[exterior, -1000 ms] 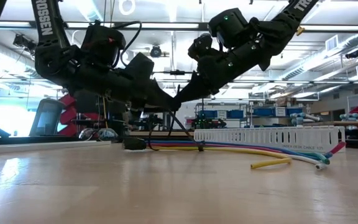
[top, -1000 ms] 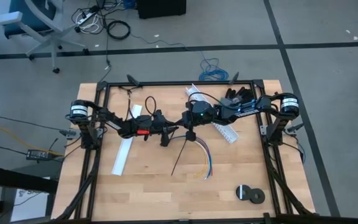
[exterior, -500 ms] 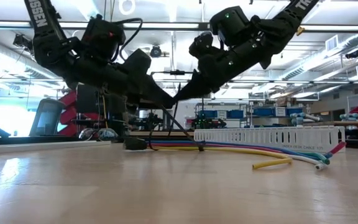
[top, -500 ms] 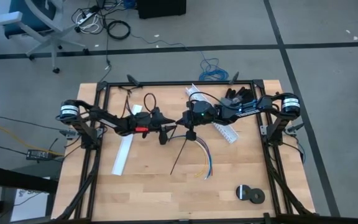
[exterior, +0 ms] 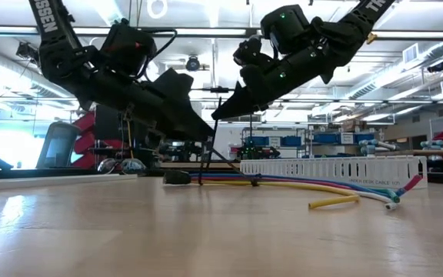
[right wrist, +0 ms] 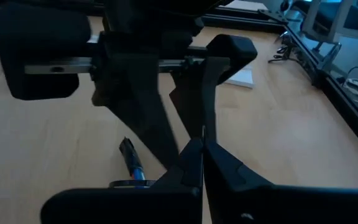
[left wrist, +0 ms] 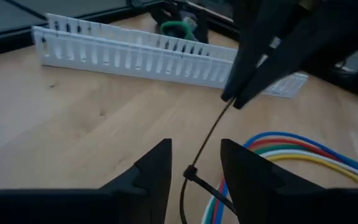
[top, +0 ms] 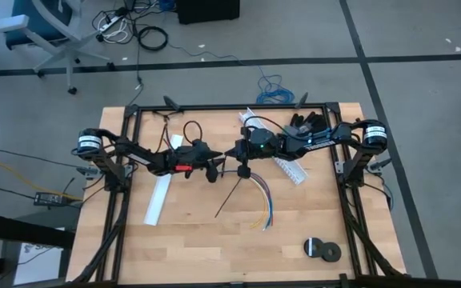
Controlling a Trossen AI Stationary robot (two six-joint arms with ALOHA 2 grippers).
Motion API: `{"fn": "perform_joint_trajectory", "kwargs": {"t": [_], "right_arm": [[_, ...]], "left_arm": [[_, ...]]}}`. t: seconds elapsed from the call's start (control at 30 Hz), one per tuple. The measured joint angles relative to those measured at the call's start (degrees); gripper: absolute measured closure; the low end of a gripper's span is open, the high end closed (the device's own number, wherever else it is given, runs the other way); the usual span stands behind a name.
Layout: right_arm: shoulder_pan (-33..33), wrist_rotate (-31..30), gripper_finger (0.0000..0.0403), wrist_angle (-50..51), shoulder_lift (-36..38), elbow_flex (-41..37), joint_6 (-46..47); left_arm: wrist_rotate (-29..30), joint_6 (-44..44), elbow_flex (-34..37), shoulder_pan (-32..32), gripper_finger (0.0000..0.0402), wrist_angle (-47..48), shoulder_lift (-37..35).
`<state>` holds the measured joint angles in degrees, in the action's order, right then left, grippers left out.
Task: Ziptie cables
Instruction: Wrap the cable wires with black zip tie
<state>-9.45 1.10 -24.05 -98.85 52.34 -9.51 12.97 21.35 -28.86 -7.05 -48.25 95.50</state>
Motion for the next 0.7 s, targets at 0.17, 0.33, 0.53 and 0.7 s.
{"fn": "perform_joint_trajectory", "kwargs": {"t": [0.17, 0.33, 0.53, 0.7], "right_arm": [[0.0, 0.0, 0.0403, 0.14, 0.0, 0.0, -0.03], [0.0, 0.75, 0.0403, 0.76, 0.0, 0.04, -1.05], [-0.02, 5.1, 0.0403, 3.85, 0.02, 0.07, -1.63], [-0.02, 8.44, 0.0403, 4.95, 0.02, 0.07, -2.28]], "left_arm": [[4.35, 3.31, -0.23, 2.44, 0.0254, 1.2, 0.02], [6.56, 0.46, -3.36, 3.73, 0.0254, 10.71, -1.0], [6.27, -5.12, -4.94, 3.67, 0.0254, 20.1, -4.31], [2.71, -12.78, -4.72, 2.81, 0.0254, 21.69, -7.57]]}}
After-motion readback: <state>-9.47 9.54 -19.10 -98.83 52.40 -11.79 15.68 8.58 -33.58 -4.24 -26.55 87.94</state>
